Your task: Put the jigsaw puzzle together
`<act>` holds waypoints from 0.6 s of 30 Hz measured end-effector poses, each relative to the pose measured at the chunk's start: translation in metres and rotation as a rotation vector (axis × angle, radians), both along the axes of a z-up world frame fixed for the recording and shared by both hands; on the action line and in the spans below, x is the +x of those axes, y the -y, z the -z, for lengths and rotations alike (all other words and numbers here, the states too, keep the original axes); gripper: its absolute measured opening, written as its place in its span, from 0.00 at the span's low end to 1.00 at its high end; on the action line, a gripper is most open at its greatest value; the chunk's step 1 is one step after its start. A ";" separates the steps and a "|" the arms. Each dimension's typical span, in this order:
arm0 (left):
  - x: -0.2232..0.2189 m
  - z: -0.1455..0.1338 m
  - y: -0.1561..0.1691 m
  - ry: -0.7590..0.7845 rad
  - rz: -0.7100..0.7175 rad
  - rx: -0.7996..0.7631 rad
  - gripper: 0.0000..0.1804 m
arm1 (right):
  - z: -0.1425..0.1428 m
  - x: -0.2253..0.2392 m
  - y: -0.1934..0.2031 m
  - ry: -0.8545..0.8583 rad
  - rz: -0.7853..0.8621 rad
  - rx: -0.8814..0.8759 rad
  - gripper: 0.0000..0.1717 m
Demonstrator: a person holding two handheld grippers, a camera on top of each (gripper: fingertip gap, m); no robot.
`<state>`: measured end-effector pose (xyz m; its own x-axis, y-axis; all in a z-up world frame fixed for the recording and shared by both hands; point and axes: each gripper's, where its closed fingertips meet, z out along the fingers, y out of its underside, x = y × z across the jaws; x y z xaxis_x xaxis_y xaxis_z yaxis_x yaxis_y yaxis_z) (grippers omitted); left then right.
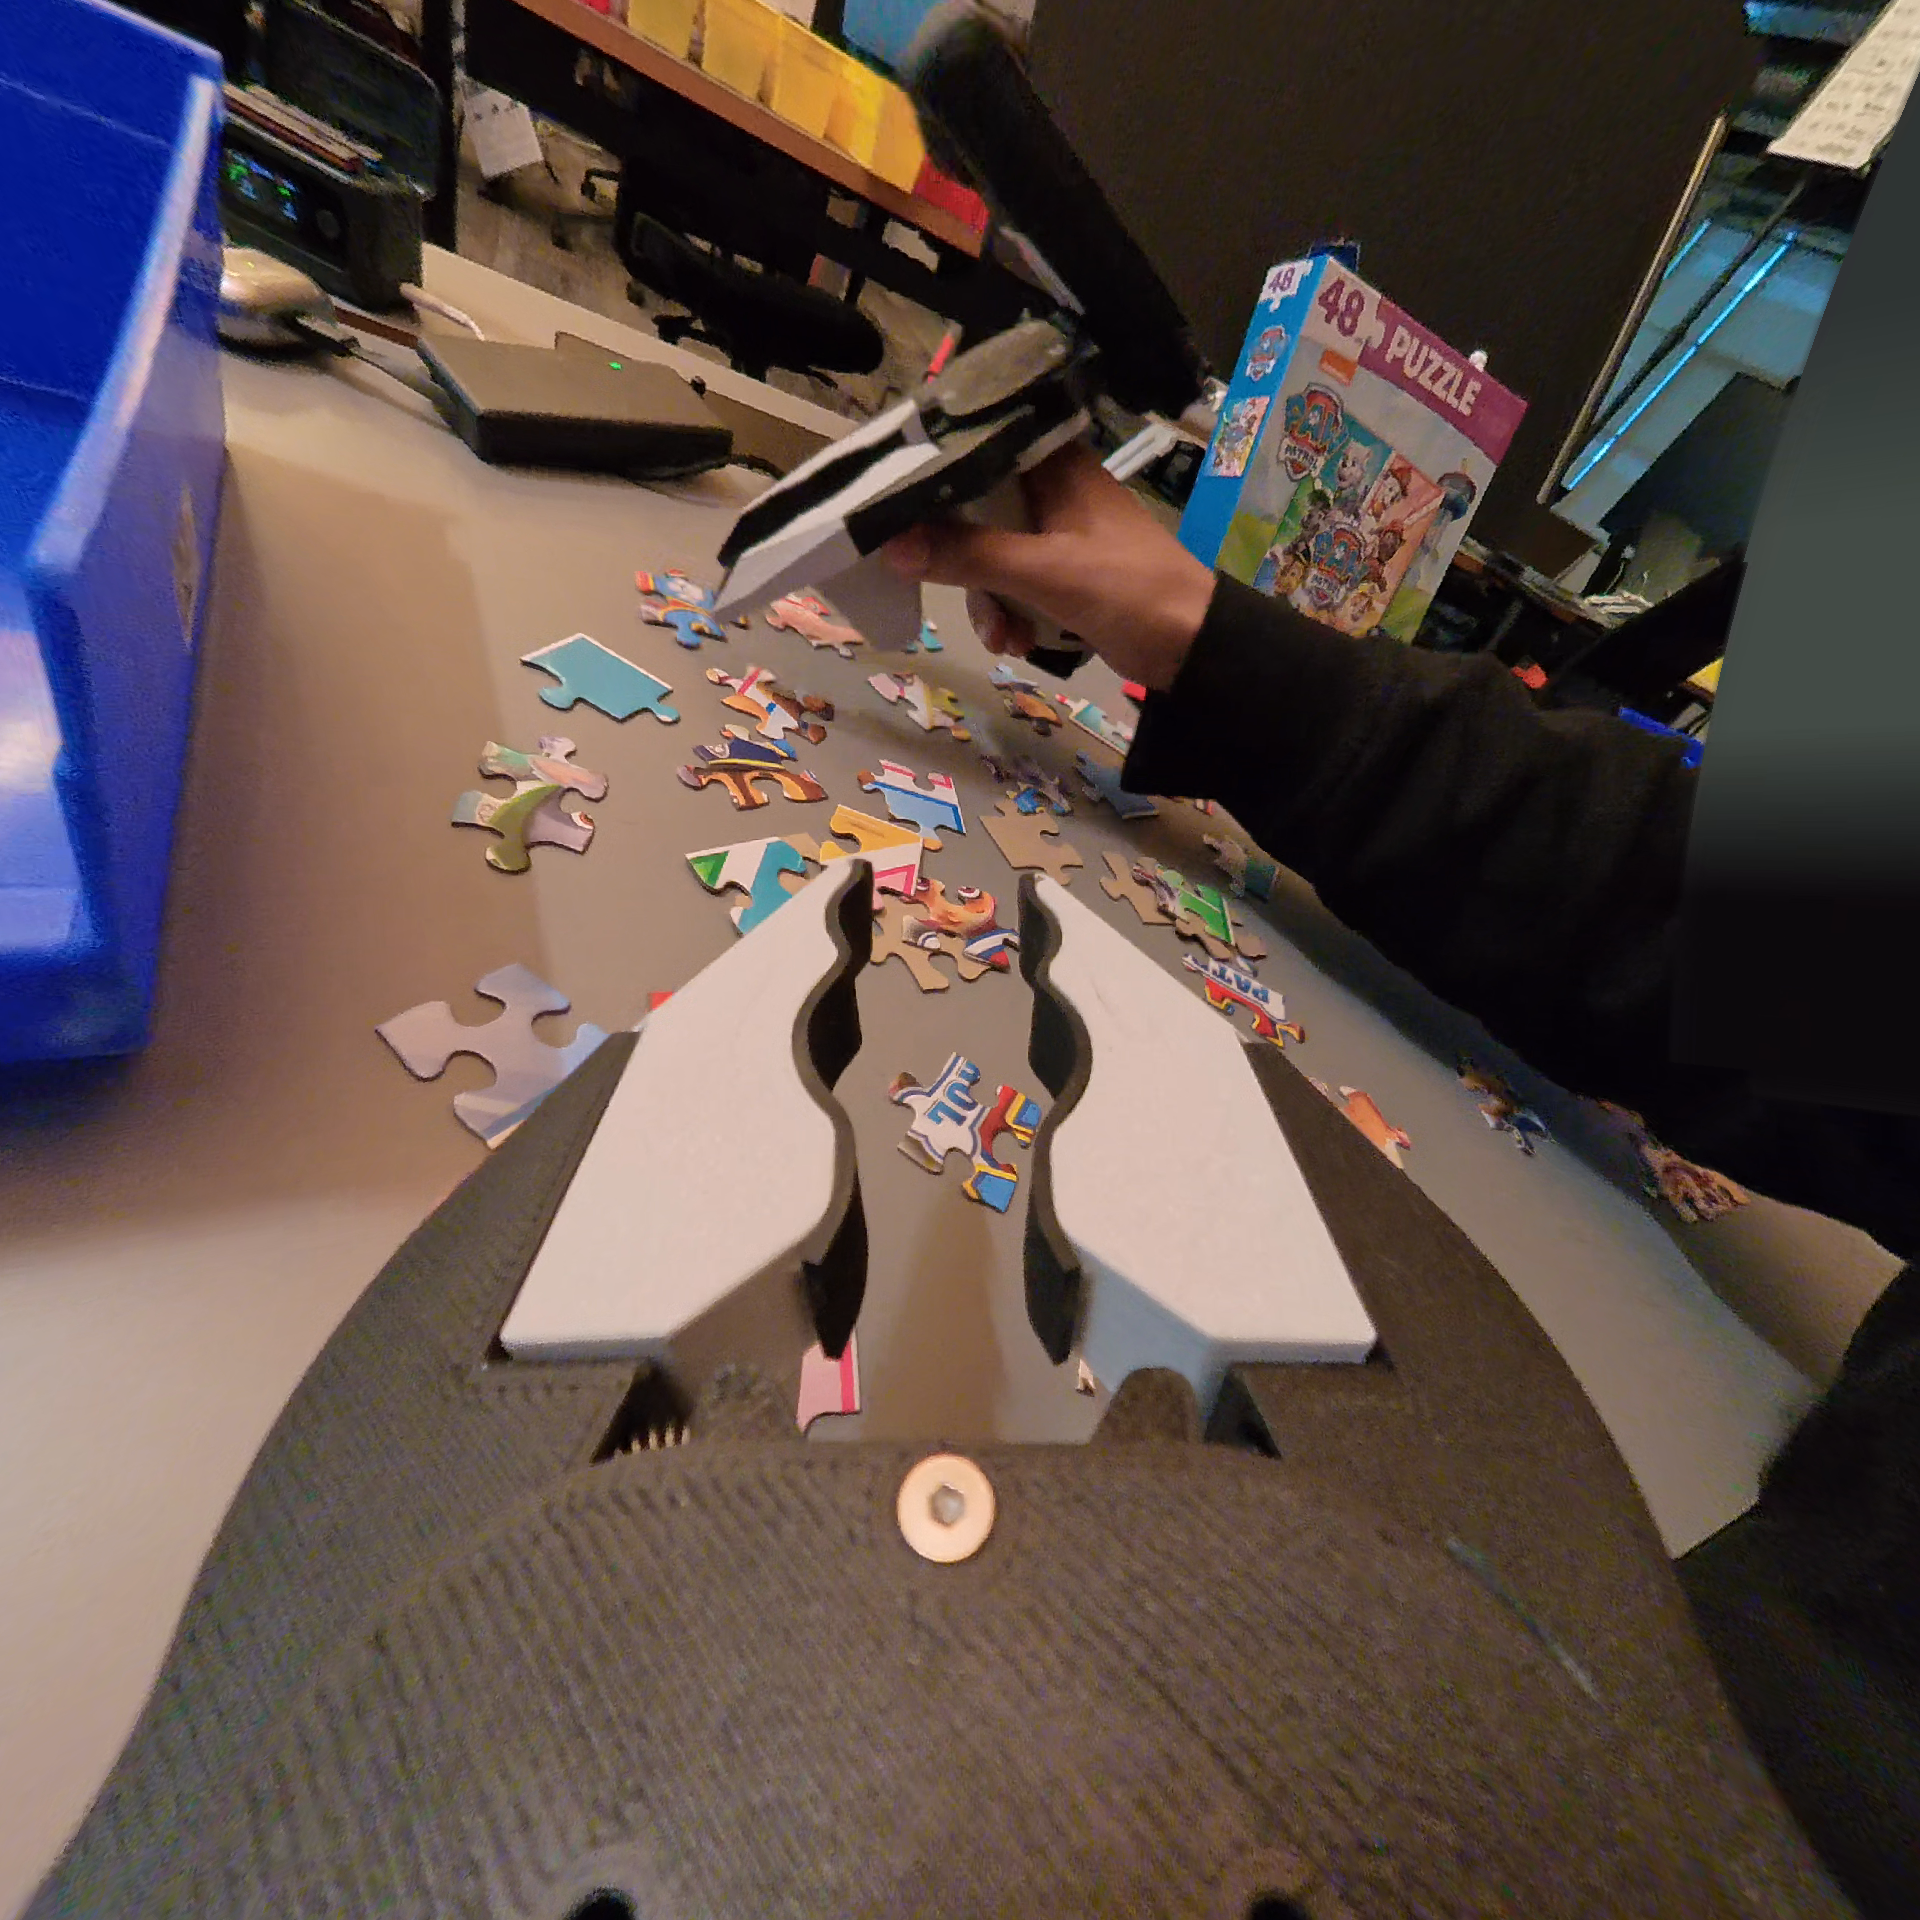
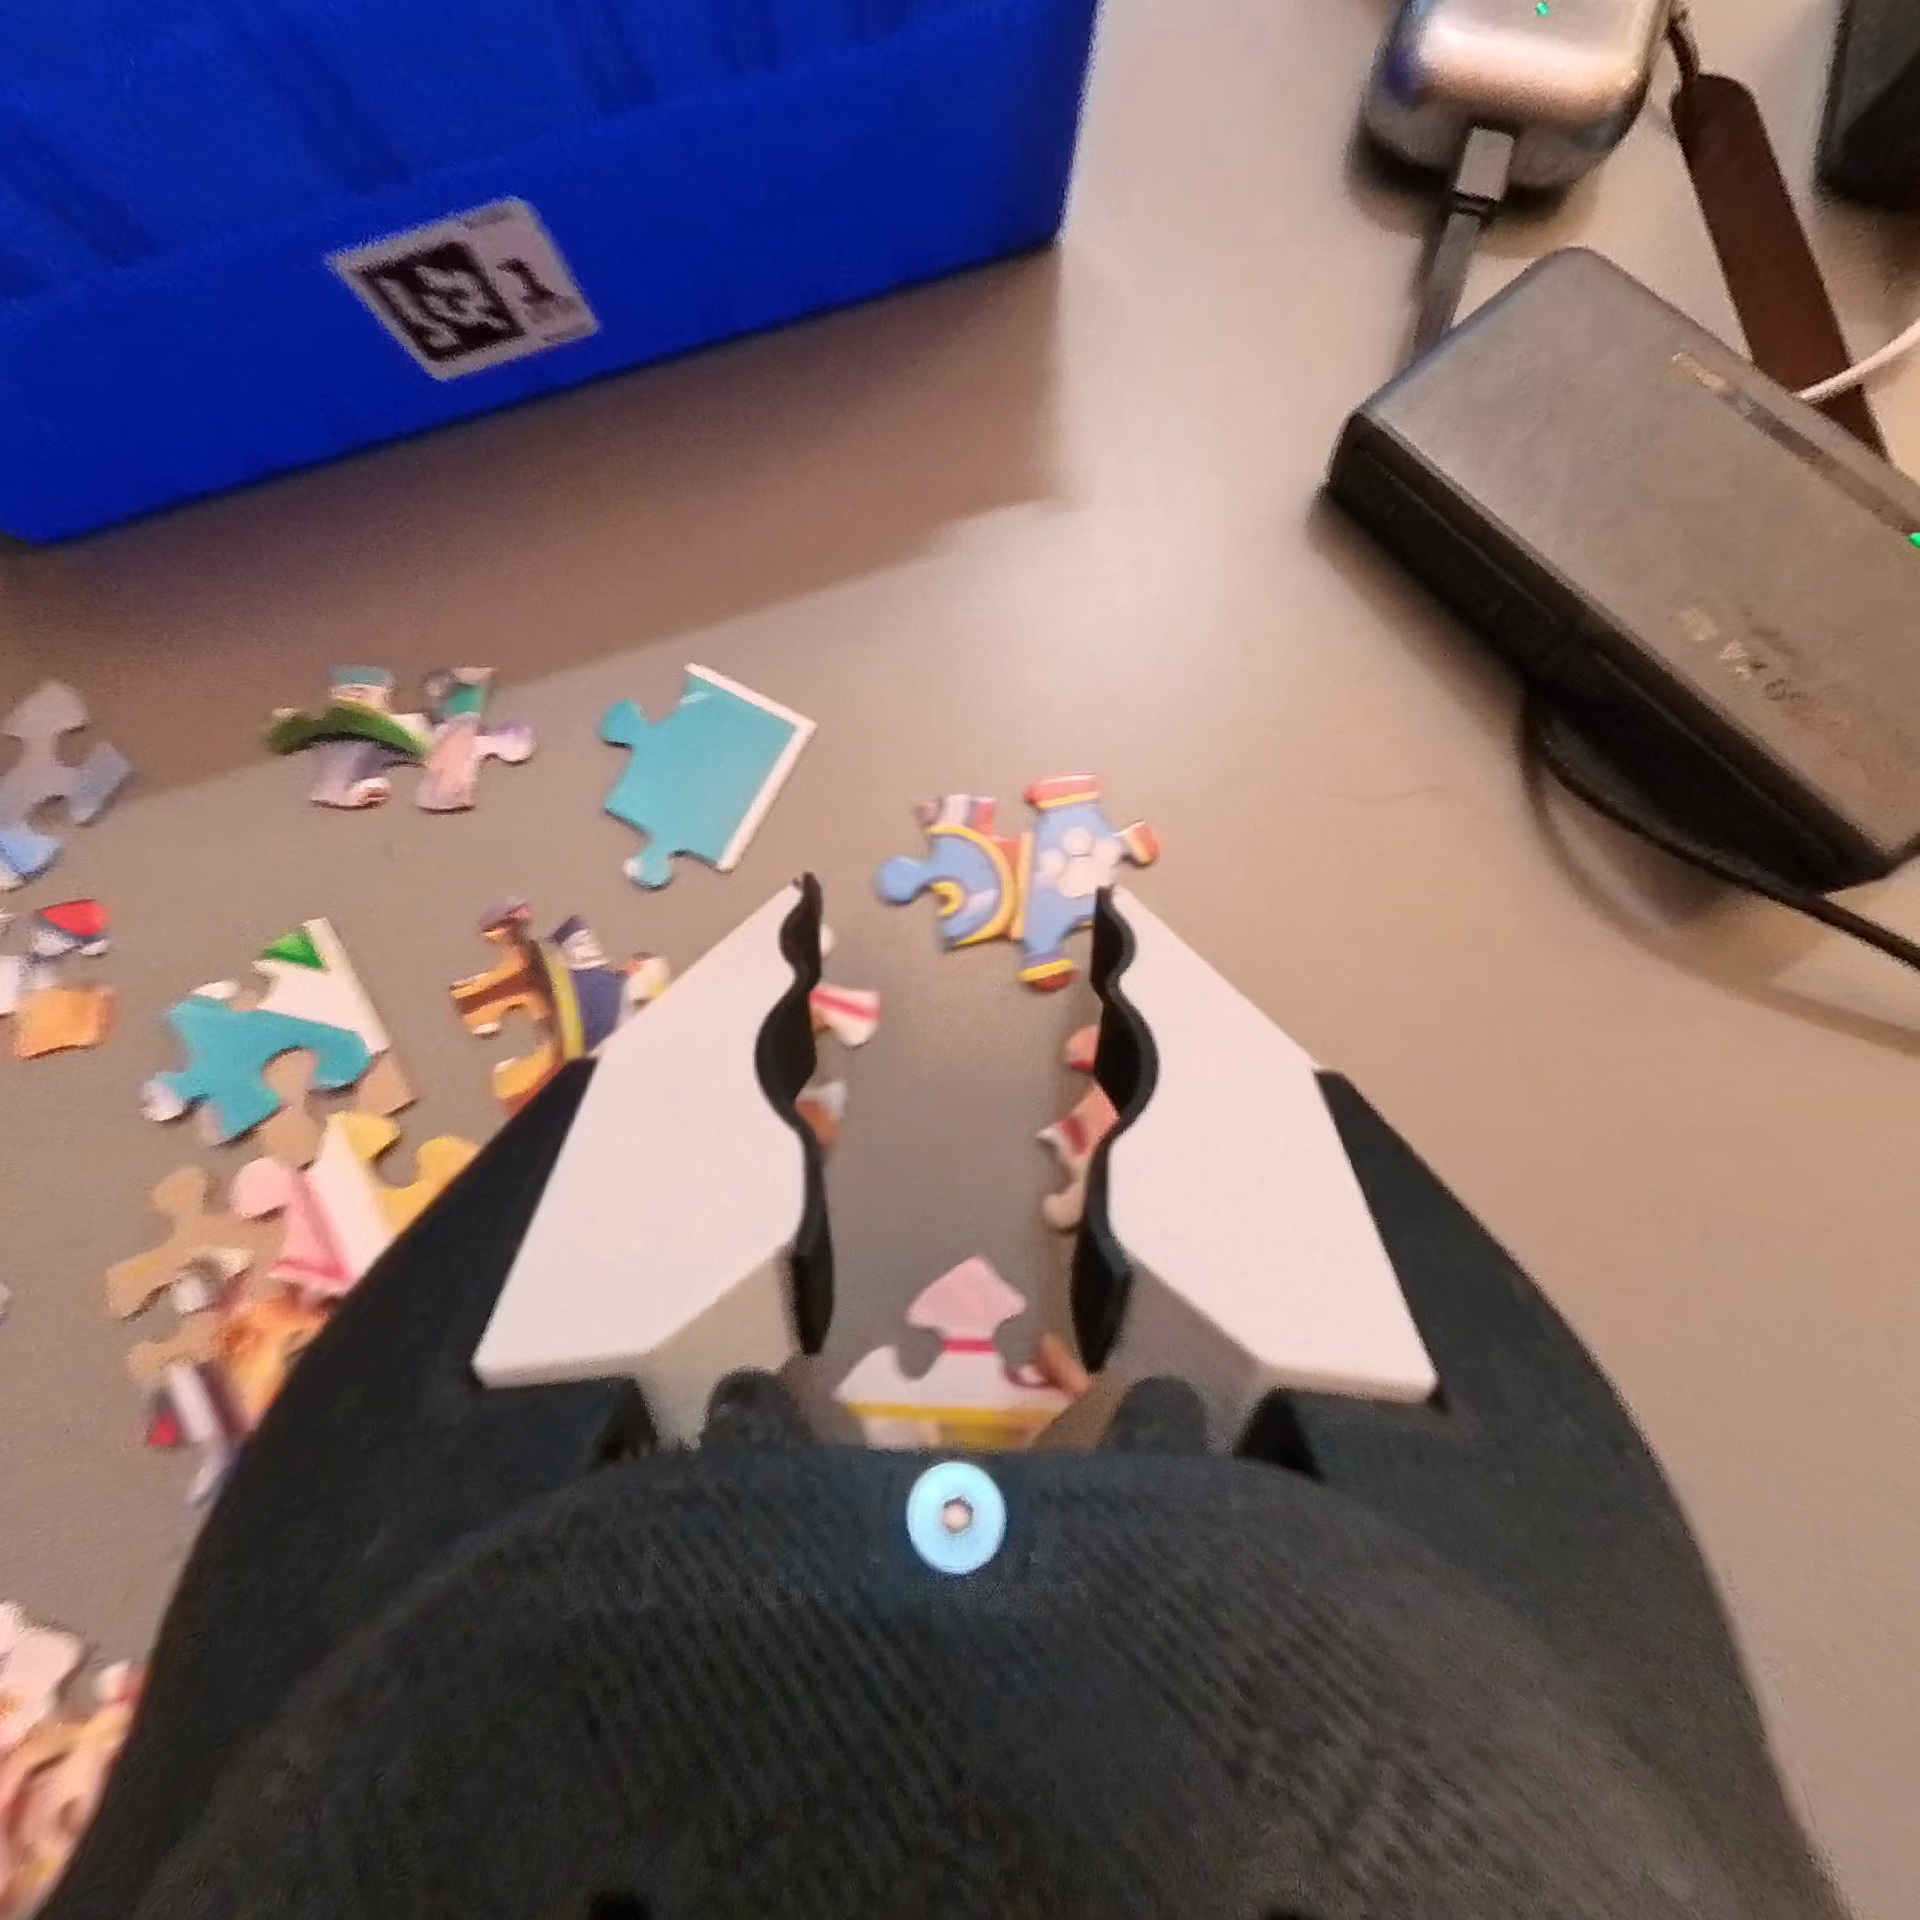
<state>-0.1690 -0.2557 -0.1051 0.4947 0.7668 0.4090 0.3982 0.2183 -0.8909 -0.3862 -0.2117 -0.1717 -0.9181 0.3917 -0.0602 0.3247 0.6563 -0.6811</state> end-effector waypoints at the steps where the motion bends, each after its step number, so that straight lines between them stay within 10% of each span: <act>1: 0.000 0.000 0.001 -0.003 -0.003 0.002 0.14 | -0.005 0.012 0.000 0.005 -0.018 -0.024 0.30; 9: -0.001 0.002 0.000 0.006 0.005 0.021 0.14 | -0.005 0.141 0.034 0.015 -0.348 -0.014 0.28; 18: 0.002 -0.006 0.002 -0.024 -0.013 0.001 0.14 | 0.019 0.153 0.041 -0.040 -0.410 0.104 0.28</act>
